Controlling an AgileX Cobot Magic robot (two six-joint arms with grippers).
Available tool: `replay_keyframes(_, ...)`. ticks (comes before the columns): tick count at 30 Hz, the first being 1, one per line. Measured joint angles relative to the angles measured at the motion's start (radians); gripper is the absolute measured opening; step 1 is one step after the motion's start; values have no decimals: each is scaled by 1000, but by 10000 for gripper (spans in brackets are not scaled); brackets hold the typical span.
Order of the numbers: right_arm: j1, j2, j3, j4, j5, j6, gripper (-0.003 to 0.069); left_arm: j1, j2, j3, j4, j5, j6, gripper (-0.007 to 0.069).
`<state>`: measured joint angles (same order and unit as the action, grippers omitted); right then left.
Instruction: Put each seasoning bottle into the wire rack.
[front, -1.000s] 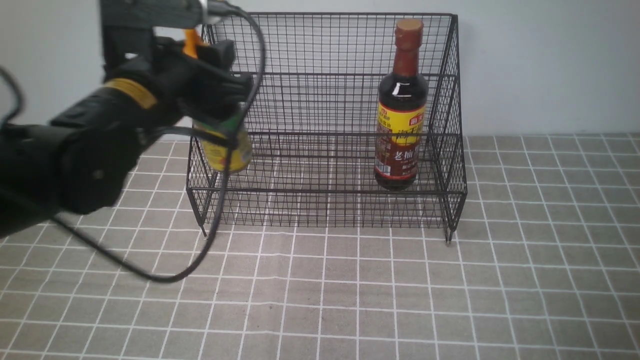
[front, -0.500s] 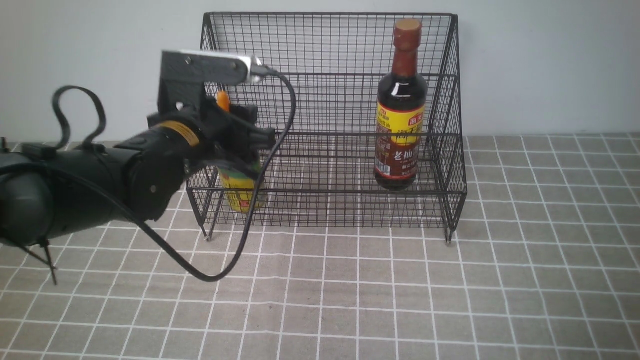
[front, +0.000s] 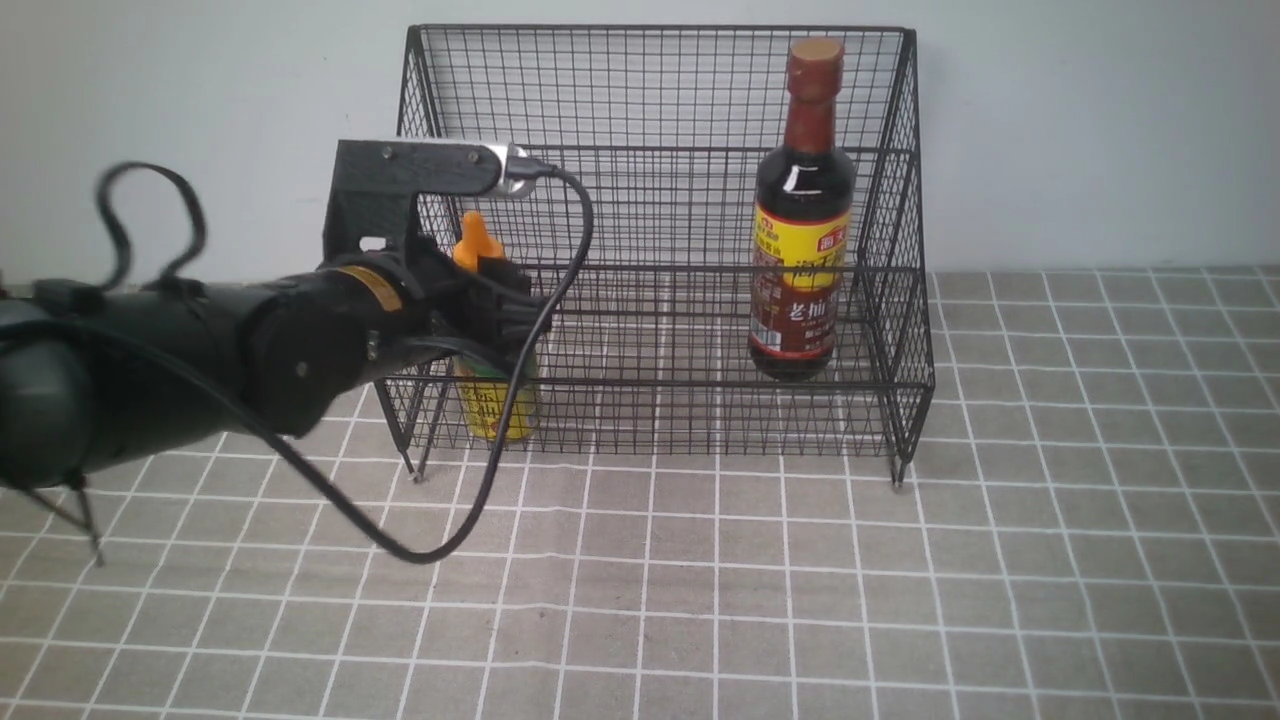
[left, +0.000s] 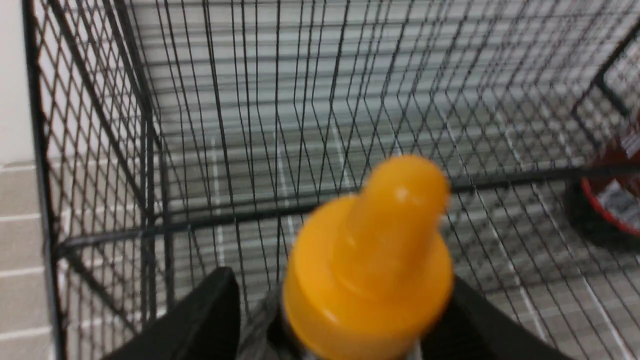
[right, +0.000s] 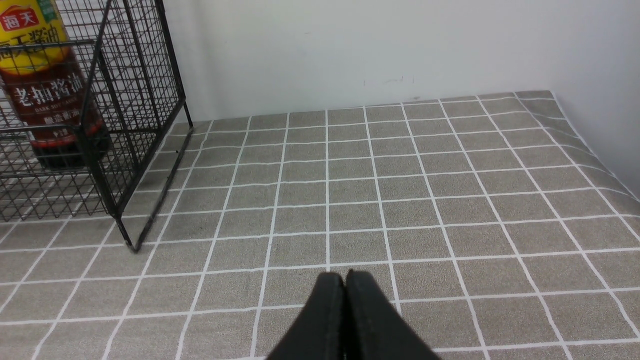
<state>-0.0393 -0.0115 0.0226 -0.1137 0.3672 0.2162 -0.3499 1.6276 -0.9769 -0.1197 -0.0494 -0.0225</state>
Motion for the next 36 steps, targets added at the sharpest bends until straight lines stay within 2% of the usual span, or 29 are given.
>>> replay_keyframes(4,0,0,0,0,0,0,-13,0,-106,0,2,66,74,455)
replay_keyframes(7,0,0,0,0,0,0,-13,0,-206,0,2,142,89,411)
replay_keyframes(9,0,0,0,0,0,0,-13,0,-275,0,5,204,91,349)
replay_keyframes(11,0,0,0,0,0,0,-13,0,-347,4,16,270,93,232)
replay_keyframes(12,0,0,0,0,0,0,-13,0,-407,10,24,301,94,134)
replay_keyframes(13,0,0,0,0,0,0,-13,0,-415,12,27,304,94,121)
replay_keyframes(15,0,0,0,0,0,0,-13,0,-506,24,30,322,94,36)
replay_keyframes(17,0,0,0,0,0,0,-13,0,-591,31,30,349,94,7)
replay_keyframes(28,0,0,0,0,0,0,-13,0,-966,40,66,482,96,-7)
replay_keyframes(36,0,0,0,0,0,0,-13,0,-1216,40,160,762,61,-7)
